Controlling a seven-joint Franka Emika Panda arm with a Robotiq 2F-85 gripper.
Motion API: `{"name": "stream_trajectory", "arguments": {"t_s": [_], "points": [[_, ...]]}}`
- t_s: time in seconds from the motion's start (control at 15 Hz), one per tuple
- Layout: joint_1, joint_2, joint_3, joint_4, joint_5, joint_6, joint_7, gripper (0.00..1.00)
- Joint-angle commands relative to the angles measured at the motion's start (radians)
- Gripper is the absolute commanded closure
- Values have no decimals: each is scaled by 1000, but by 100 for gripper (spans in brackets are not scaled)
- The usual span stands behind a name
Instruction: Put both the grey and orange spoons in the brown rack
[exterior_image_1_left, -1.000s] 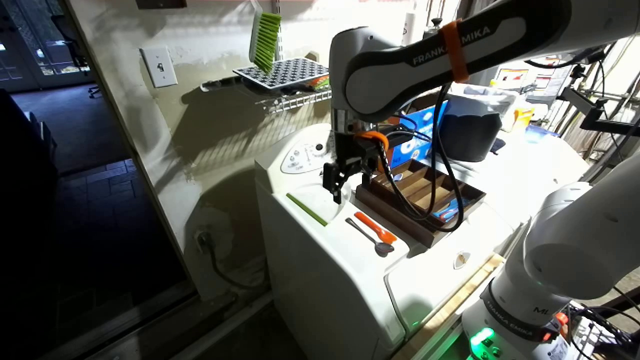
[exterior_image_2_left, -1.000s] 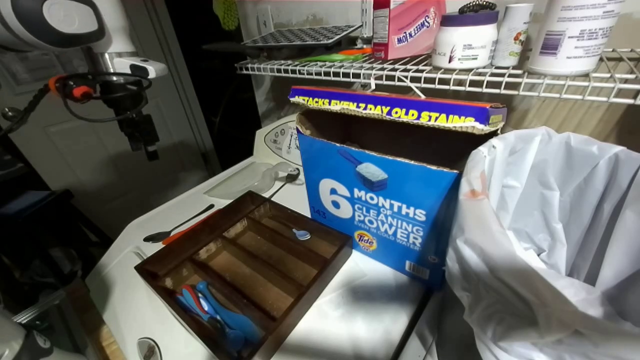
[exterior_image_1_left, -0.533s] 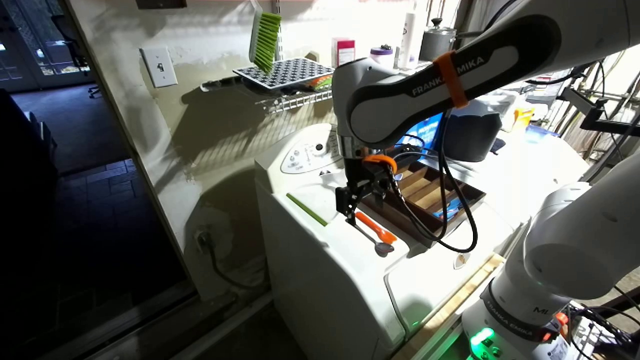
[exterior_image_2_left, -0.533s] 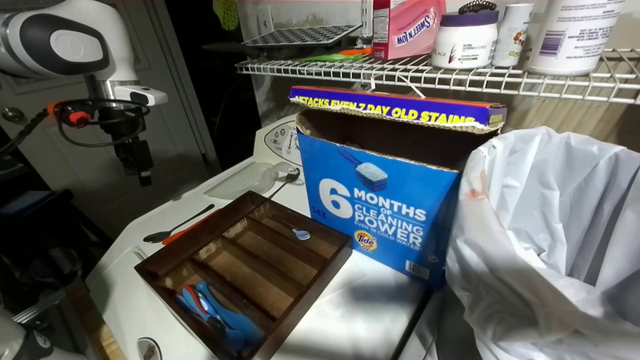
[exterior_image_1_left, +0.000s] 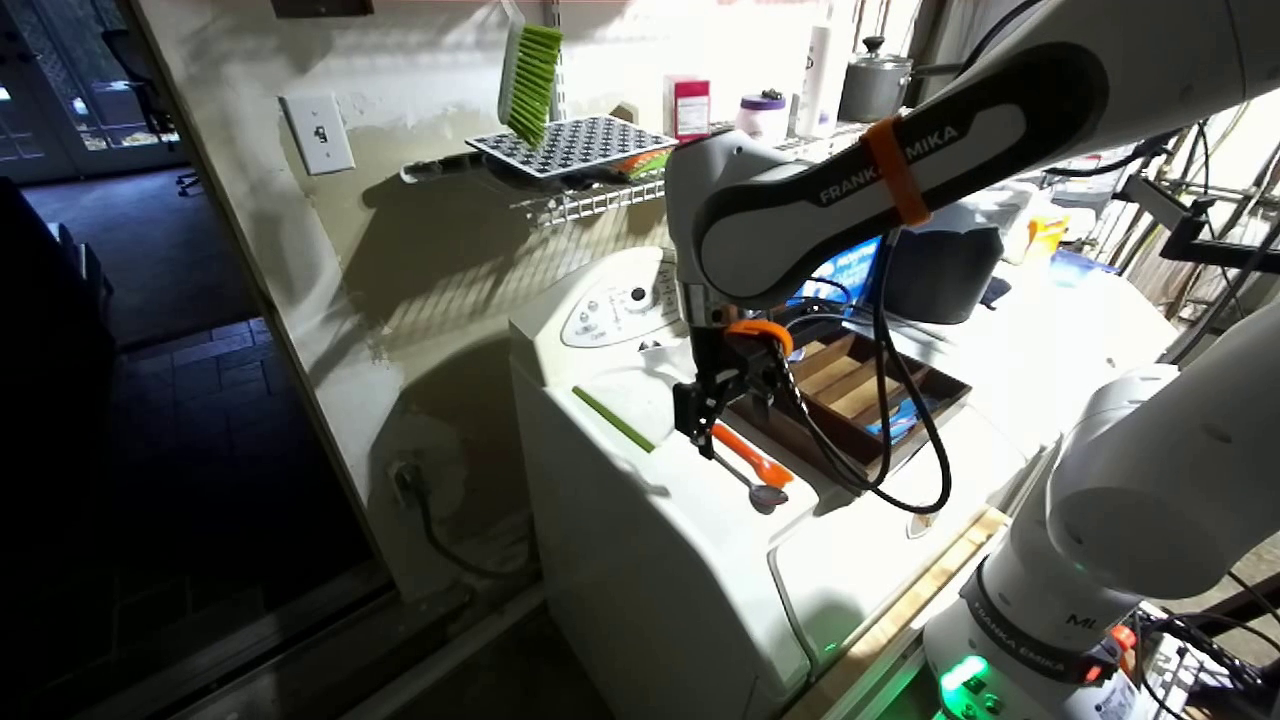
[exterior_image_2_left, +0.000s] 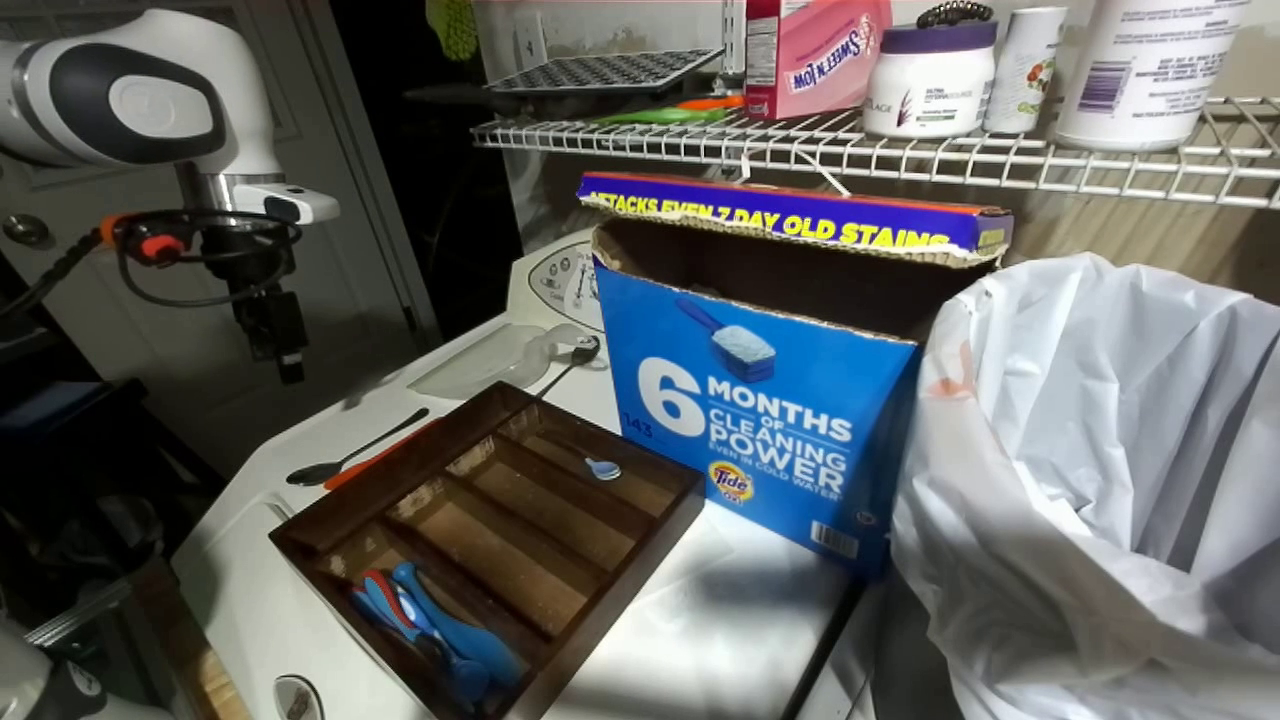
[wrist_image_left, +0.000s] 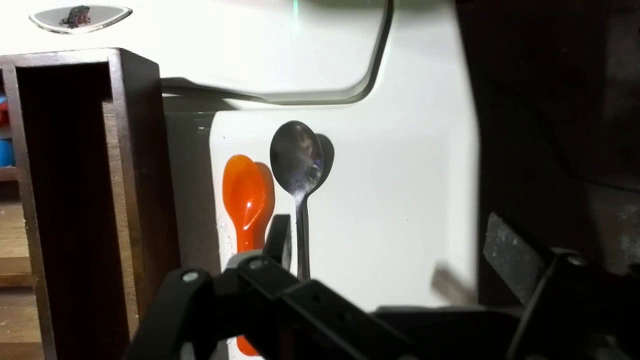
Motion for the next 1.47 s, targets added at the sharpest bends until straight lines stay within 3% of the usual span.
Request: {"name": "stream_trajectory", "arguments": {"t_s": [0.0,0.47,0.87,1.4], "points": [[-4,35,17,-30,-24,82,43,0],[-1,92,50,-117,-83,302,95,0],[-30,146,62,-181,-223,495,190,0],[-47,223,39,-181,-293,606,202,0]]}}
